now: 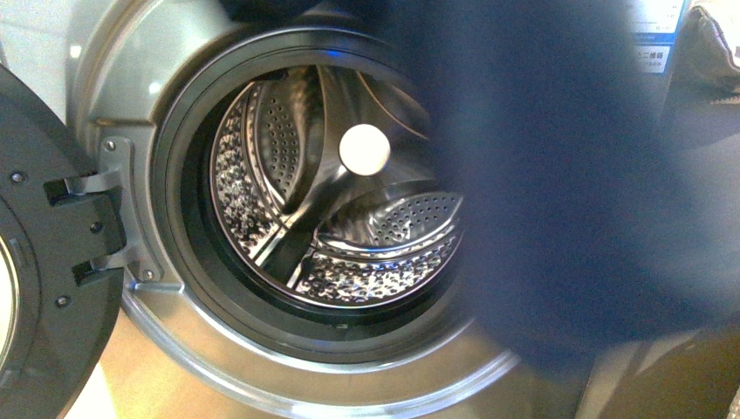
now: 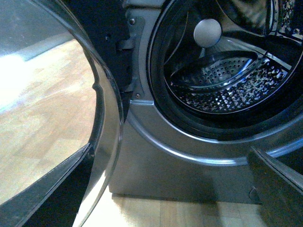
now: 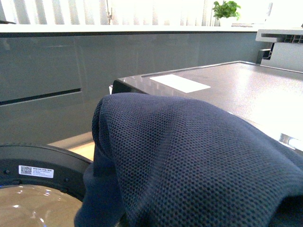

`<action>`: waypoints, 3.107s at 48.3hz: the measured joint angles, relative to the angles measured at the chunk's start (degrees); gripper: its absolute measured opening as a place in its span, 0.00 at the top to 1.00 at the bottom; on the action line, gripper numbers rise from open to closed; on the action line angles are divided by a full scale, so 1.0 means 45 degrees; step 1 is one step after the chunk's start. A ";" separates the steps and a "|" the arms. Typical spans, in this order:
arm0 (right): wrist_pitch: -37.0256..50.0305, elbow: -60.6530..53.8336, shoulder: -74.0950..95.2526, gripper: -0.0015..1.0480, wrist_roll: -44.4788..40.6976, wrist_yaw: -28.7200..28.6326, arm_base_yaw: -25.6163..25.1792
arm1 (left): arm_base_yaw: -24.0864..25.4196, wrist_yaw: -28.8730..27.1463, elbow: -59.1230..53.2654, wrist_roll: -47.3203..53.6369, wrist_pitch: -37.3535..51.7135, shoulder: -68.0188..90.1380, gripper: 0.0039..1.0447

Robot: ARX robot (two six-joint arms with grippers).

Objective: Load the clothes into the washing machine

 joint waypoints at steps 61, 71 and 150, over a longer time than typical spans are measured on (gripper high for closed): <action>0.0403 0.0840 -0.0209 0.91 0.0646 -0.0238 -0.0296 | 0.0000 0.0000 0.0000 -0.0005 0.0000 0.0000 0.06; 0.0398 0.0840 -0.0209 0.91 0.0651 -0.0243 -0.0311 | 0.0000 0.0000 0.0000 -0.0005 0.0000 0.0000 0.06; 0.0393 0.0840 -0.0209 0.91 0.0646 -0.0214 -0.0355 | 0.2749 0.8806 0.4979 -0.4104 0.5984 0.6217 0.06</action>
